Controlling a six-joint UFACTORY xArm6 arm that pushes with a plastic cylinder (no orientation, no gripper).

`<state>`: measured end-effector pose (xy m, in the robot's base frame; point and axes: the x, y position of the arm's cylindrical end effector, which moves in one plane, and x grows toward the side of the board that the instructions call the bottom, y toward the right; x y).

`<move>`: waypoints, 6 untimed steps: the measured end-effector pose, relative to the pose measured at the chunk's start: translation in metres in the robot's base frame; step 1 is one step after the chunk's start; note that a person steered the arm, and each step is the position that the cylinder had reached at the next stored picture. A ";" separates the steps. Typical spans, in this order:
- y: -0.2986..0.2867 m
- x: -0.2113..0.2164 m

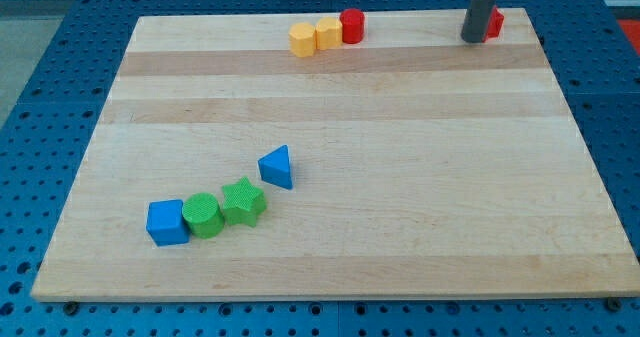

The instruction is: Place the blue triangle below the red star

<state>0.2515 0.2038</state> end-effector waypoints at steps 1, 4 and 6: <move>0.000 0.000; -0.108 0.038; -0.237 0.107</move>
<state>0.3584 -0.0335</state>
